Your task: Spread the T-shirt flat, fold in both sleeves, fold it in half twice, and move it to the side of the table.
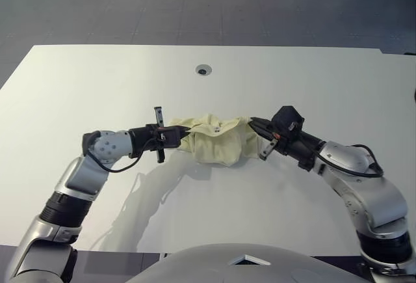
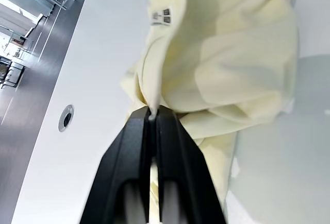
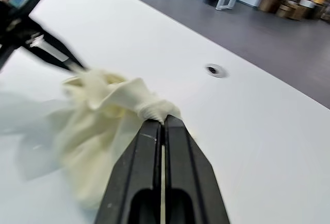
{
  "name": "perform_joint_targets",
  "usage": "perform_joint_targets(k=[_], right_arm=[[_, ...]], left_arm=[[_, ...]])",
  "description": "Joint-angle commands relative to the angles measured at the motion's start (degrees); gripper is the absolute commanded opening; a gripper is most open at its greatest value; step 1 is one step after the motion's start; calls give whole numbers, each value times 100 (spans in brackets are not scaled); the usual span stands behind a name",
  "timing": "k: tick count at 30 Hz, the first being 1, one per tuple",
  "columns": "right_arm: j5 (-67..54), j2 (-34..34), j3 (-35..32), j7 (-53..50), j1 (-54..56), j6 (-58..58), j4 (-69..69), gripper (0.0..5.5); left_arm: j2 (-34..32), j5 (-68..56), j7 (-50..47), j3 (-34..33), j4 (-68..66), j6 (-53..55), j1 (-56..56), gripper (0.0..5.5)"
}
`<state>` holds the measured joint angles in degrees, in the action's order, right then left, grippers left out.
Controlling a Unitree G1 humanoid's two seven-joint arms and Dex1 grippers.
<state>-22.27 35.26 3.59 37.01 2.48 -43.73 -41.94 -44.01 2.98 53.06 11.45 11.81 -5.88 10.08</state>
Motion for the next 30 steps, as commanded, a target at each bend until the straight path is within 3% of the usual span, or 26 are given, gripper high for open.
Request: perform_joint_targets(k=[1, 6, 10, 20, 30], right_arm=[[-410, 451, -307, 786, 412, 278, 331, 0], [-94, 707, -456, 833, 1179, 678, 1200, 0], [330, 594, -413, 529, 1955, 1027, 2072, 0], [1609, -282, 210, -166, 4221, 2422, 5088, 0], [2563, -718, 327, -830, 5892, 4088, 8283, 0]], left_arm=[[-594, -256, 529, -332, 356, 321, 259, 1], [-684, -141, 591, -402, 138, 651, 1186, 1], [-356, 237, 277, -204, -645, 593, 2134, 1], [826, 1311, -86, 756, -4600, -743, 4847, 1], [1464, 2790, -1656, 1566, -7835, -1831, 6865, 1]])
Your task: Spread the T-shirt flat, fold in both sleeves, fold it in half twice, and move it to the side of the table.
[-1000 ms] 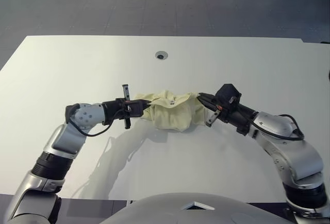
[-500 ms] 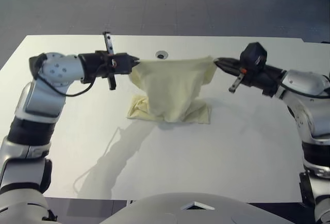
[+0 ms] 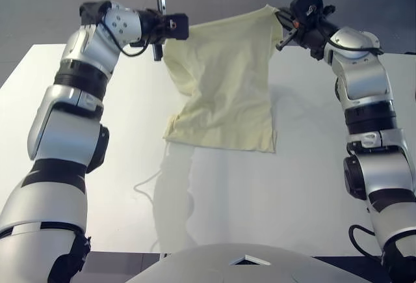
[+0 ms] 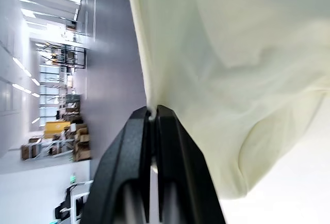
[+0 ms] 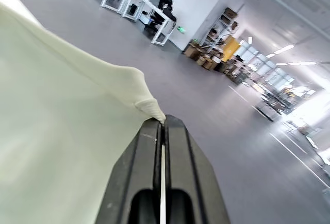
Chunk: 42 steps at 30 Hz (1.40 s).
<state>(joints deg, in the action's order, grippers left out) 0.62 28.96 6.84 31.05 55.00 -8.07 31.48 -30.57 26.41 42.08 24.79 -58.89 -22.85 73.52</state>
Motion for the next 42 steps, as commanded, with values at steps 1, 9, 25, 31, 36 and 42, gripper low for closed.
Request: perform_joint_targets(k=[1, 9, 25, 31, 36, 42], right_arm=[[357, -116, 11, -314, 810, 718, 1269, 0], [755, -231, -77, -861, 2007, 1831, 3267, 0], [-1445, 2193, -527, 2791, -2329, -1864, -3974, 0], [-2377, 3440, -852, 4190, -4355, -2425, -5858, 0], [-2404, 3951, -1044, 4749, -5454, -2448, -6541, 0], [-1834, 4030, -835, 4516, -6392, -2378, -6891, 0]], left_arm=[[162, 550, -768, 271, -960, -124, 662, 1], [280, 1175, -1897, 554, -1699, 72, 1308, 1], [-1583, -820, 758, 194, 2963, -1313, -2101, 1], [-2899, -1960, 1528, 1, 6863, 246, -4665, 1], [-3355, -2146, 1782, -49, 8465, 1074, -6137, 1], [-3488, -2019, 1960, -44, 9562, 2073, -7283, 1]])
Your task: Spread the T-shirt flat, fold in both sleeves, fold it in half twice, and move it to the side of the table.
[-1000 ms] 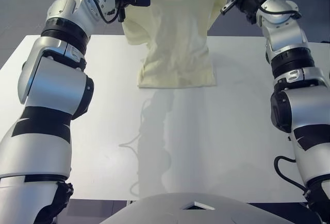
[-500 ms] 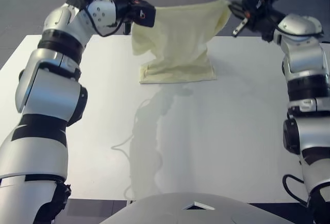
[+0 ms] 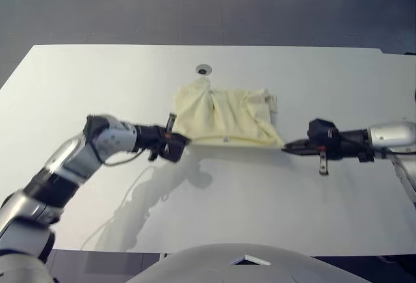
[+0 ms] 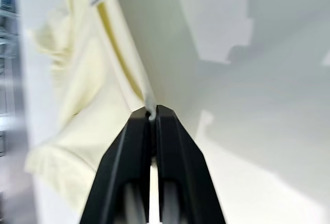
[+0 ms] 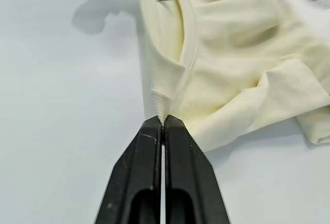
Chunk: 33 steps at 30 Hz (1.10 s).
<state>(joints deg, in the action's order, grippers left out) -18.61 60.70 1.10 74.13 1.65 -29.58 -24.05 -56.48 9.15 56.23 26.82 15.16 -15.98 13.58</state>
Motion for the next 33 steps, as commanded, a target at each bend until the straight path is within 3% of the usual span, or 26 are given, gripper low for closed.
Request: perform_joint_targets(k=[1, 6, 10, 15, 21, 27, 33], right_arm=[[159, 813, -188, 103, -1169, -244, -1396, 0], [253, 657, -90, -370, -1685, -419, -1739, 0], [164, 607, -143, -617, -1725, -514, -1797, 0], [-106, 745, -598, -498, -1786, -474, -1812, 82], [-906, 607, -1106, -532, -843, -892, -1447, 176], [234, -121, -95, -1977, 763, -833, 3, 274], [1532, -1078, 883, -3180, 1633, -475, 1580, 373]], left_arm=[[-858, -269, 547, -223, 2275, 1525, -1384, 1], [-781, -257, 554, -267, 2848, 2283, -2009, 1], [-628, -347, 513, -462, 2902, 2550, -2036, 72], [-509, -1575, 725, -1145, 3081, 3025, -2019, 153], [-154, -3211, 710, -2106, 2593, 3850, -1029, 251], [773, -1462, -572, -1492, 255, 3182, 661, 352], [1500, -191, -1249, -868, -1891, 1820, 1281, 456]])
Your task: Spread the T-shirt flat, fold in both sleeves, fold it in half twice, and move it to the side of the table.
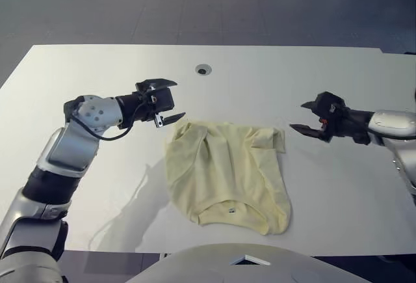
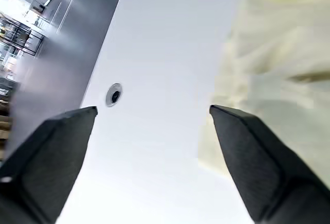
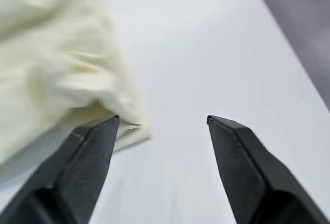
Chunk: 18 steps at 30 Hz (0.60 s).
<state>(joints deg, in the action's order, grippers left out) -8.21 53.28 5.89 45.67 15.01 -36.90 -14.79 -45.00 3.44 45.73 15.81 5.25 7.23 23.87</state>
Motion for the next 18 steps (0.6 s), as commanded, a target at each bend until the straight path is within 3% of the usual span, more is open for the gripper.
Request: perform_joint_targets(k=[1, 5, 10, 18], right_arm=[[623, -420, 510, -397, 327, 376, 862, 388], [950, -697, 744, -491, 422, 719, 1486, 453], [1212, -898, 872, -524, 499, 999, 1945, 529], [1785, -1343, 1207, -667, 1024, 1762, 3180, 538]], left_arm=[[466, 450, -240, 278, -1149, -631, 311, 471], [729, 568, -214, 317, -1771, -997, 412, 538], [764, 618, -71, 280, -2041, -1203, 382, 540], [902, 1064, -253, 404, -3155, -1707, 563, 540]])
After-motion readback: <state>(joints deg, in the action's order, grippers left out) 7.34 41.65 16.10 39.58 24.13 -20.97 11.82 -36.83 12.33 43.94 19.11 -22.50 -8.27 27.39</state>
